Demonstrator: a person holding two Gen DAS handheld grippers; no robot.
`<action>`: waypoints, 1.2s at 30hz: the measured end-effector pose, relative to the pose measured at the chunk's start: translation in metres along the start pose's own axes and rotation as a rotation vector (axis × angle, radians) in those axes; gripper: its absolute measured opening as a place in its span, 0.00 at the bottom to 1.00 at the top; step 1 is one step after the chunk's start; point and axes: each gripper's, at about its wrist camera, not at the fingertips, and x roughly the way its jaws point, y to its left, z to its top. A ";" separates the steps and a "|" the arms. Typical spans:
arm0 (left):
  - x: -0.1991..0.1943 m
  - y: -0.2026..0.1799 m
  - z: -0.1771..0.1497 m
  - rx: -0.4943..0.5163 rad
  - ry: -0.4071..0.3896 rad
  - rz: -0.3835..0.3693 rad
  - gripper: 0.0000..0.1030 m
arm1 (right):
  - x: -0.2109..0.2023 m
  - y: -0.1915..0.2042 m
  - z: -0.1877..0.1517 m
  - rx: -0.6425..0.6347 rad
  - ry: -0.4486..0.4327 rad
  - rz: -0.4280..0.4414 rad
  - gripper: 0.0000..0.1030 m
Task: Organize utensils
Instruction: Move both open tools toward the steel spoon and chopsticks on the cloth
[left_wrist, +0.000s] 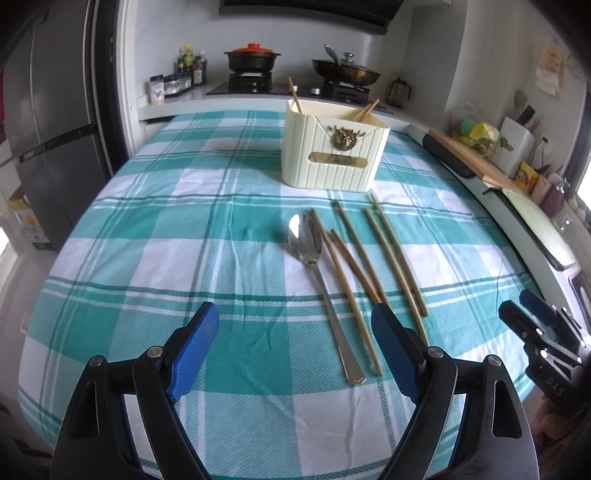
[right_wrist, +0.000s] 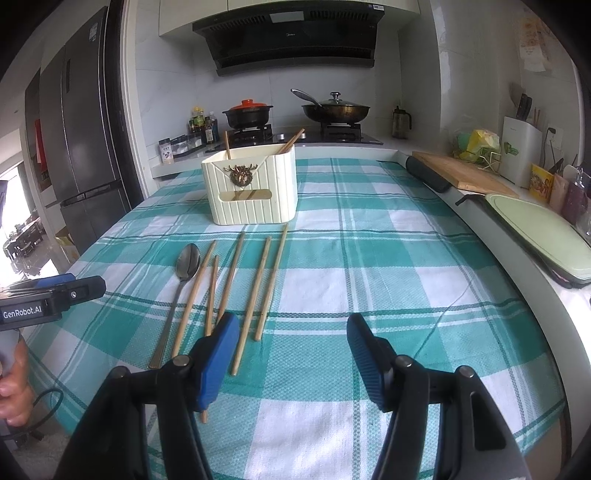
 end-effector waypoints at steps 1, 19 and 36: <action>0.001 0.001 0.000 -0.001 0.002 0.005 0.83 | 0.001 0.000 0.000 0.002 0.001 0.000 0.60; 0.013 0.005 -0.003 0.027 0.020 0.088 0.83 | 0.009 0.007 -0.007 -0.015 0.040 0.003 0.60; 0.049 0.016 0.000 -0.079 0.117 -0.042 0.84 | 0.019 0.004 -0.013 -0.009 0.068 0.006 0.60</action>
